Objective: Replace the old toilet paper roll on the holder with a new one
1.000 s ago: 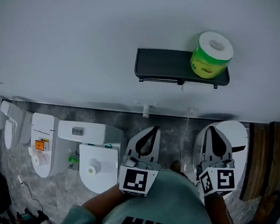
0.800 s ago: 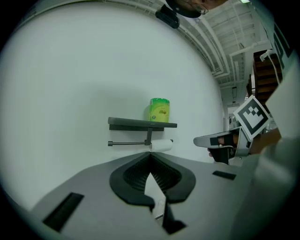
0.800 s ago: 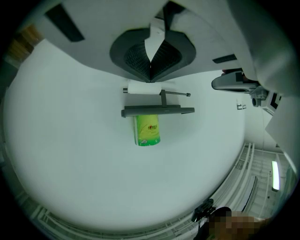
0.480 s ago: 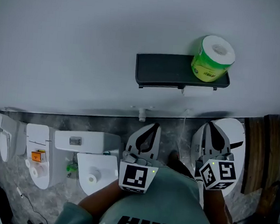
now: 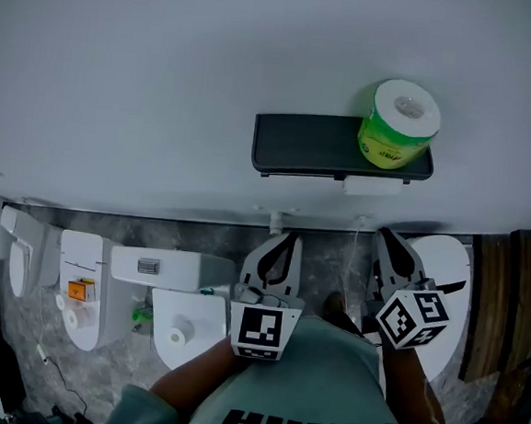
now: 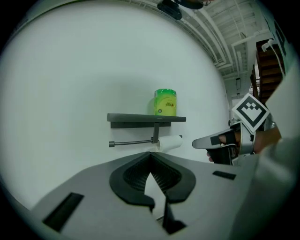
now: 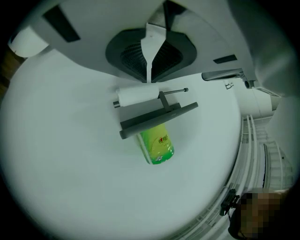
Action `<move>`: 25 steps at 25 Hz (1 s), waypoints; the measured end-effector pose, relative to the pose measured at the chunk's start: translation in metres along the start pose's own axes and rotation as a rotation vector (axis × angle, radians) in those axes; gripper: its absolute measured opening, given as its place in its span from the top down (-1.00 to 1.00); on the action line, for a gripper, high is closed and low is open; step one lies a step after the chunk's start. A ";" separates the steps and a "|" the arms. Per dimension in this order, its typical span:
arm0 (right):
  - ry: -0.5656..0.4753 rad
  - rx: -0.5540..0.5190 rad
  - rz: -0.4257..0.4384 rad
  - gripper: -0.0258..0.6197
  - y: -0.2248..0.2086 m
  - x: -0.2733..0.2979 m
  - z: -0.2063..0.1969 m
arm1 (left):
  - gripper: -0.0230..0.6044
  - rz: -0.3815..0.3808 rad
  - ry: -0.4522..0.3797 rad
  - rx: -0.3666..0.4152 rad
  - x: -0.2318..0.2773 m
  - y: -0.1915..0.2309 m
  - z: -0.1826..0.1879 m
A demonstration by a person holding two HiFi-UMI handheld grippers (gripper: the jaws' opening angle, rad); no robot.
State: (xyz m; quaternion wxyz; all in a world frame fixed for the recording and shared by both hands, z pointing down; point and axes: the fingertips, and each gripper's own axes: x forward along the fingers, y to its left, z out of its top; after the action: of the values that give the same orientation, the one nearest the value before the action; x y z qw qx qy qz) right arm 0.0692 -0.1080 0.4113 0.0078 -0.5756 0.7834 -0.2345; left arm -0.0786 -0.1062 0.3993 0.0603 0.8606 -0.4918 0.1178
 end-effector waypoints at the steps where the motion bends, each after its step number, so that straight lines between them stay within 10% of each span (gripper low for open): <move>1: 0.007 0.010 0.013 0.85 -0.002 0.003 -0.001 | 0.90 0.010 0.005 0.005 0.002 -0.001 0.000; 13: 0.000 0.499 0.279 0.25 -0.010 0.047 0.000 | 0.90 0.083 0.065 -0.014 0.020 0.002 -0.006; 25: -0.077 0.803 0.386 0.12 -0.028 0.075 0.013 | 0.90 0.137 0.091 0.005 0.032 0.007 -0.005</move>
State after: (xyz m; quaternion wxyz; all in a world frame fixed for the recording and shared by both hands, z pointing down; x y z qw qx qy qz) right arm 0.0731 -0.1868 0.4291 0.3037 -0.3785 0.7223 -0.4927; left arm -0.0693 -0.1356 0.4121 0.0721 0.8188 -0.5460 0.1620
